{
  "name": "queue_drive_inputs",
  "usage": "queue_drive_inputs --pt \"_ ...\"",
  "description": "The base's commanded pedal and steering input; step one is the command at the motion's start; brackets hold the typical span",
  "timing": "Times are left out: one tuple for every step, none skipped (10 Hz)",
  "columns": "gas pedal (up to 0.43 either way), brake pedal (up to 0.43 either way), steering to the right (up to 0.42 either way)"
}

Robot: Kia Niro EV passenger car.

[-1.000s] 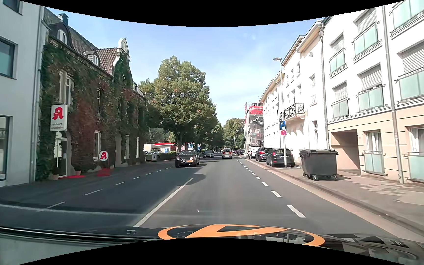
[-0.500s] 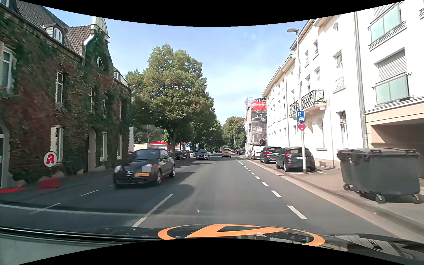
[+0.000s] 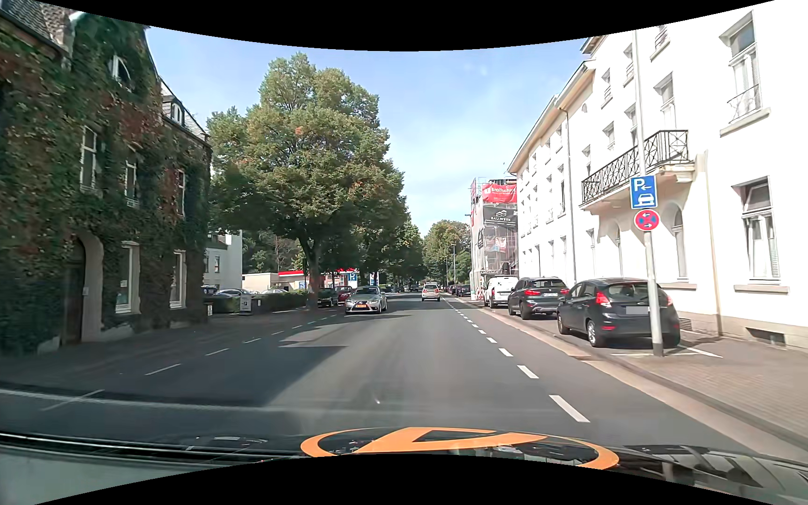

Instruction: Follow the waypoints while adhering to traffic rules and regulations

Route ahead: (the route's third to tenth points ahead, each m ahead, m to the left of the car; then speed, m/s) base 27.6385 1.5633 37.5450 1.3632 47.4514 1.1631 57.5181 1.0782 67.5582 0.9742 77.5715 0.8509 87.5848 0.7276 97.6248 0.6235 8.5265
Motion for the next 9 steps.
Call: queue_drive_inputs --pt "0.079 0.0 -0.001" --pt "0.079 0.0 0.0" --pt "0.079 0.0 -0.002" --pt "0.087 0.0 -0.002" --pt "0.087 0.0 -0.003" --pt "0.087 0.0 -0.003" --pt "0.087 0.0 -0.002" --pt "0.118 0.0 -0.002" --pt "0.118 0.0 -0.003"
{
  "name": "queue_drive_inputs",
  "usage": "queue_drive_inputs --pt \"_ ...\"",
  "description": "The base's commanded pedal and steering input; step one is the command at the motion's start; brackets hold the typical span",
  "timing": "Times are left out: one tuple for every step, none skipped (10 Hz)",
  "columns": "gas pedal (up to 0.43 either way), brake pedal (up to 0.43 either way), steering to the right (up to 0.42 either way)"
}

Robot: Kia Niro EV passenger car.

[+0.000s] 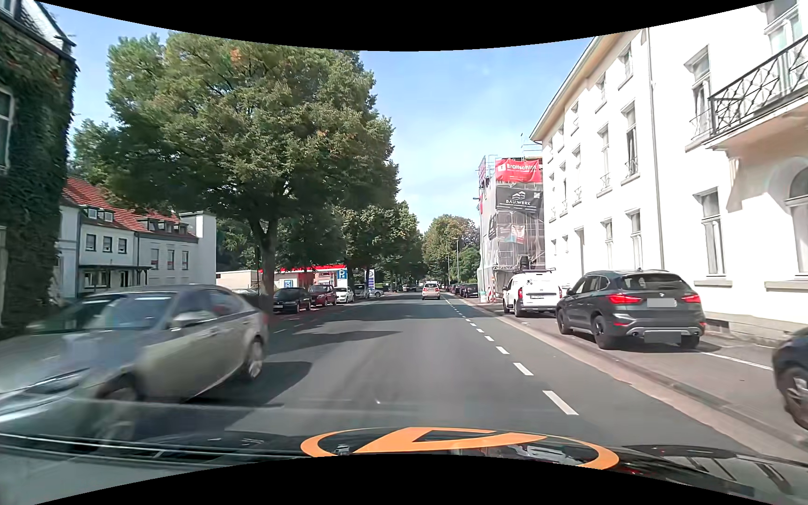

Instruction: Follow the waypoints while adhering to traffic rules and regulations

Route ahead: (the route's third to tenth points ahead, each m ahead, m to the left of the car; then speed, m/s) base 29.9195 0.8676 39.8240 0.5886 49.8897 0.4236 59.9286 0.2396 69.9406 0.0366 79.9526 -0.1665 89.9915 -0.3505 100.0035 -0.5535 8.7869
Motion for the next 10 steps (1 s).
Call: queue_drive_inputs --pt "0.118 0.0 -0.003" --pt "0.13 0.0 -0.003" --pt "0.13 0.0 -0.003" --pt "0.13 0.0 -0.003" --pt "0.13 0.0 -0.002" --pt "0.13 0.0 -0.001" --pt "0.13 0.0 0.0" --pt "0.118 0.0 0.0" --pt "0.098 0.0 0.001" --pt "0.098 0.0 0.0"
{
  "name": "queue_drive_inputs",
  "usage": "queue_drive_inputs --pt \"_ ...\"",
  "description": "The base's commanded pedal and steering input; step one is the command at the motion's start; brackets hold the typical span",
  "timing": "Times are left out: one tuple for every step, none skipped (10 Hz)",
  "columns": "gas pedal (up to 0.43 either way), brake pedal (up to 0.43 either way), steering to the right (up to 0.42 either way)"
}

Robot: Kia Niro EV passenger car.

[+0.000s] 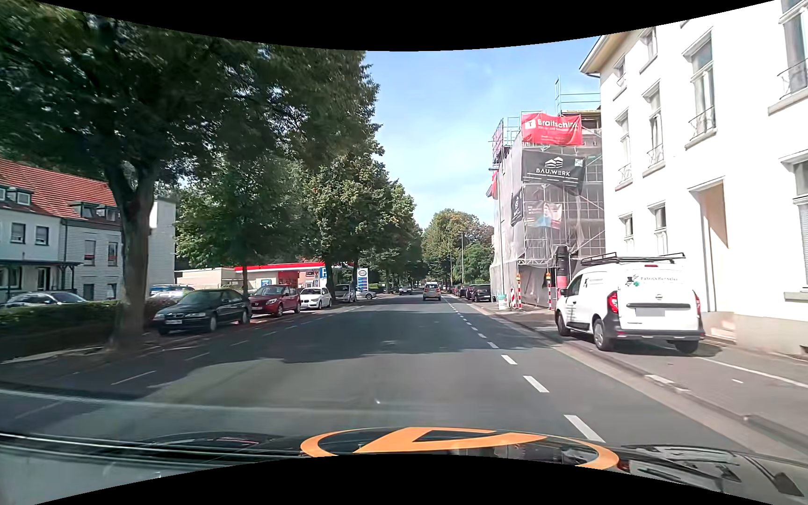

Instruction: Follow the waypoints while adhering to traffic rules and regulations

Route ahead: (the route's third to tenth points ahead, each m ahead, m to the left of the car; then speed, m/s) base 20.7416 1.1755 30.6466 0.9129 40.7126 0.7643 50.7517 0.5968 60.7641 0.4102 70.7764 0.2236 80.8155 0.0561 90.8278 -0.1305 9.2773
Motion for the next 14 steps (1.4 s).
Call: queue_drive_inputs --pt "0.087 0.0 0.0" --pt "0.047 0.0 0.0" --pt "0.047 0.0 0.0" --pt "0.047 0.0 0.0" --pt "0.047 0.0 0.0" --pt "0.047 0.0 -0.001" --pt "0.059 0.0 -0.001" --pt "0.059 0.0 -0.001" --pt "0.059 0.0 -0.001" --pt "0.059 0.0 -0.002" --pt "0.059 0.0 -0.002" --pt "0.059 0.0 -0.003" --pt "0.059 0.0 -0.002" --pt "0.059 0.0 -0.003"
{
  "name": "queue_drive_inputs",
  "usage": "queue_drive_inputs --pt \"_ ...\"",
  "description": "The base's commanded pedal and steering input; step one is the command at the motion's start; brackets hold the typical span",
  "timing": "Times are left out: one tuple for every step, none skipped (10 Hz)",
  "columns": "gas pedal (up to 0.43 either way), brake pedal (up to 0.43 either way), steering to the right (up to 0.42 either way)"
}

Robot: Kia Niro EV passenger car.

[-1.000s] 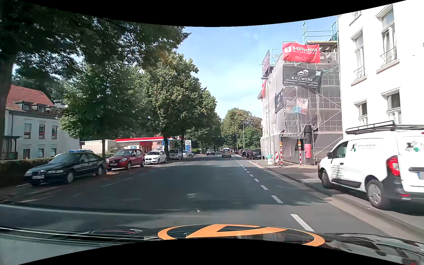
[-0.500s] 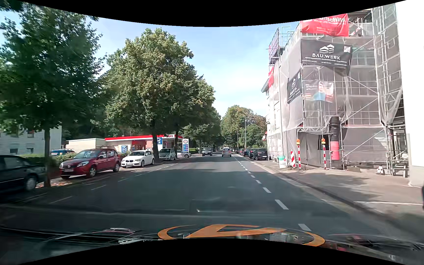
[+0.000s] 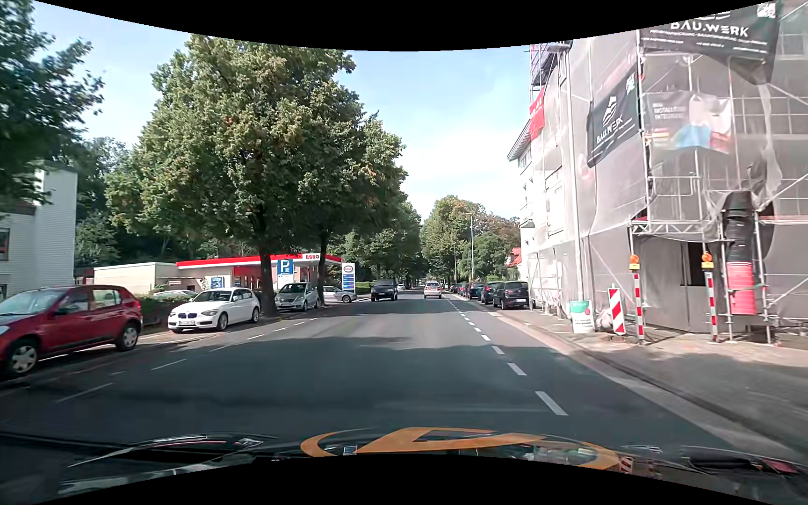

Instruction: Follow the waypoints while adhering to traffic rules and regulations

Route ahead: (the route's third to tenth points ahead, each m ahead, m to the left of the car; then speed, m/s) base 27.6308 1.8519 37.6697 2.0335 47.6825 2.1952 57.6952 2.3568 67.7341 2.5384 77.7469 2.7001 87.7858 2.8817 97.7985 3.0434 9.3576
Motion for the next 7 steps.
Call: queue_drive_inputs --pt "0.059 0.0 -0.002" --pt "0.059 0.0 -0.002" --pt "0.059 0.0 -0.003" --pt "0.059 0.0 -0.002" --pt "0.059 0.0 -0.002" --pt "0.059 0.0 -0.002" --pt "0.059 0.0 -0.002"
